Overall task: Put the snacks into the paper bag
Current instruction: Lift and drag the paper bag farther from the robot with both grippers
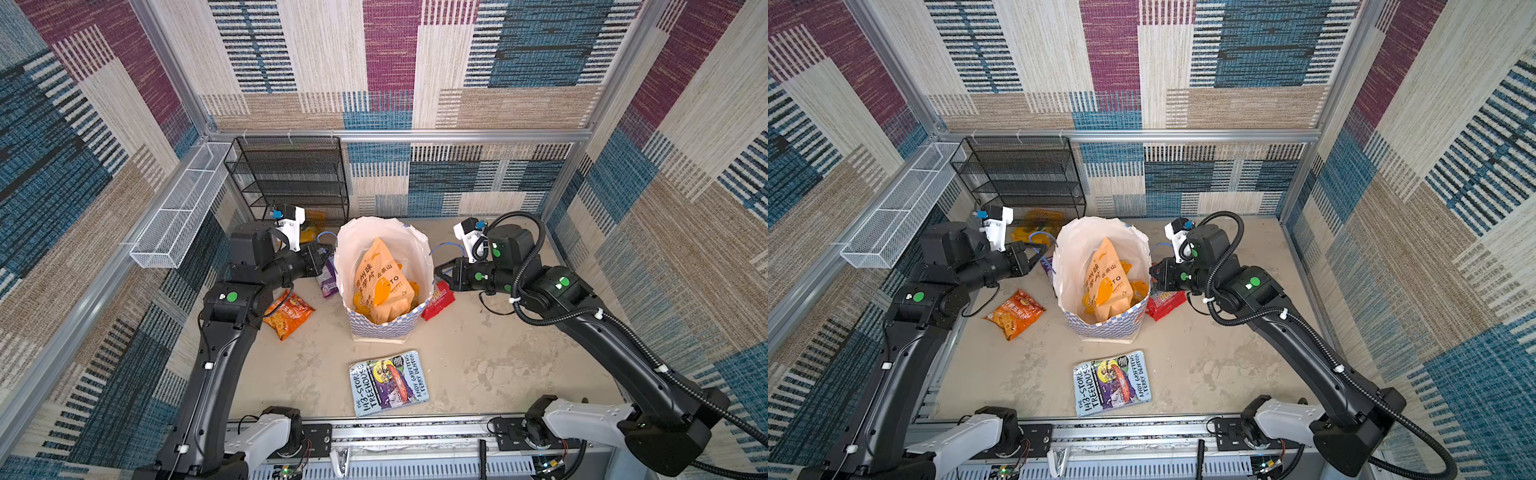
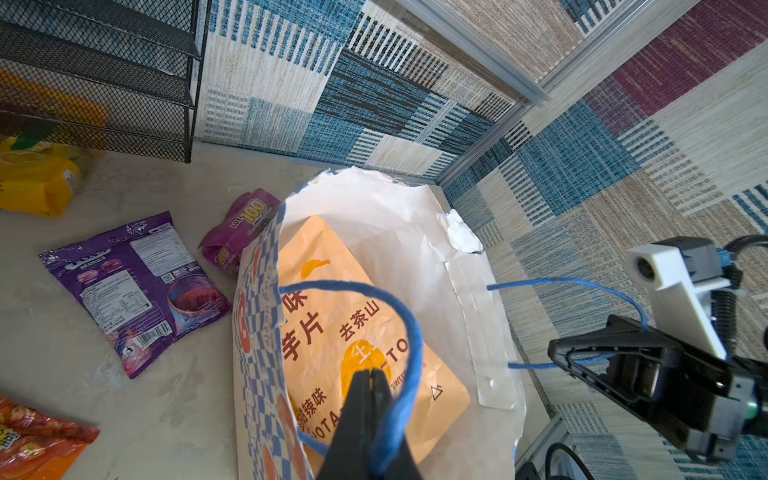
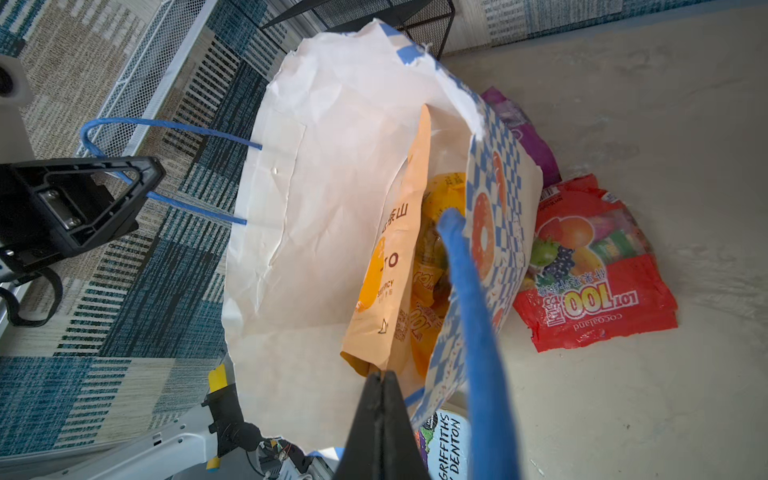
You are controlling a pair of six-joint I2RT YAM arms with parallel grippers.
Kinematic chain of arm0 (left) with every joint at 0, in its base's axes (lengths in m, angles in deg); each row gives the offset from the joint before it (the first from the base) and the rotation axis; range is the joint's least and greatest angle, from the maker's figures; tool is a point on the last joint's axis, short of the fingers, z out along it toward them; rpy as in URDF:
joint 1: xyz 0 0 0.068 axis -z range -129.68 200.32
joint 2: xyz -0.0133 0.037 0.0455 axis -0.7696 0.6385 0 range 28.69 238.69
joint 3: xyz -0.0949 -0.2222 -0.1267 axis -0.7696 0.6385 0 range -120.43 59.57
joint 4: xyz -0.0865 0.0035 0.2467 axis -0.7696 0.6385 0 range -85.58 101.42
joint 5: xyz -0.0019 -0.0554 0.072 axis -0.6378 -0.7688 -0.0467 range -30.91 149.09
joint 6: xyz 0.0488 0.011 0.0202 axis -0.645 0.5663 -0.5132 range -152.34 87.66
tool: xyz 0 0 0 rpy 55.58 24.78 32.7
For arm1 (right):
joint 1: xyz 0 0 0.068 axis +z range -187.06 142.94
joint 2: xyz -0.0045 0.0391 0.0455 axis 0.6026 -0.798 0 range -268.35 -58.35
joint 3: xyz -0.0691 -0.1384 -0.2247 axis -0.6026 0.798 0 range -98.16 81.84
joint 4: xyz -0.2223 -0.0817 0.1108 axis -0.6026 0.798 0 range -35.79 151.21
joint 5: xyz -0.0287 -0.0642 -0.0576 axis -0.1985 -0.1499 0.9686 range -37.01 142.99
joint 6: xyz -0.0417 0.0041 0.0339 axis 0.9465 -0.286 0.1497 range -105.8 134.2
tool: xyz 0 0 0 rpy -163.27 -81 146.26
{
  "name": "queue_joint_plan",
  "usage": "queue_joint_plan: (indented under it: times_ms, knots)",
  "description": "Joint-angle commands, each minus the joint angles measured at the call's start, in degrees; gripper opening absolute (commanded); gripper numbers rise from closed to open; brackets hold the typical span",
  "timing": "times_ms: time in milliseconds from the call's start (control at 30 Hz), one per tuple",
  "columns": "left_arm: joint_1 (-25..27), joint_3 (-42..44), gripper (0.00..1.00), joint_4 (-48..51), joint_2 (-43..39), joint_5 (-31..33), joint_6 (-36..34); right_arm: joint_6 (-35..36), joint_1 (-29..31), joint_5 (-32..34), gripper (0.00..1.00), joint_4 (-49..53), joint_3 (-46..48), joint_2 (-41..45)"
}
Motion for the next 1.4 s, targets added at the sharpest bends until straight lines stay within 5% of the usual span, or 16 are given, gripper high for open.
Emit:
queue_joint_plan:
  times_ms: [0, 133, 367, 933, 1200, 1367]
  knots:
    - [0.53, -8.2, 0.0, -8.28, 3.72, -3.06, 6.76, 7.51, -7.22, -9.7, 0.0, -8.15, -27.75, -14.83]
    - [2.28, -15.13, 0.0, -9.77, 7.91, -3.84, 9.34, 7.89, -10.16, -14.65, 0.0, -1.8, -47.35, -25.13]
    - [8.98, -23.21, 0.0, -12.26, 13.61, -0.82, 8.13, 3.32, -19.63, -23.65, 0.0, -1.09, -58.77, -30.02]
    - [24.81, -54.05, 0.0, -15.29, 49.03, -2.93, 13.51, 2.78, -45.81, -14.77, 0.0, -10.87, -29.76, -13.13]
    - [26.02, -51.41, 0.0, -14.13, 56.73, -2.43, 12.91, 3.09, -46.94, -17.22, 0.0, -18.37, -12.01, -8.05]
    - [24.57, -40.92, 0.0, -13.52, 51.12, 0.67, 10.81, 1.66, -45.8, -22.48, 0.0, -21.06, -3.7, -5.01]
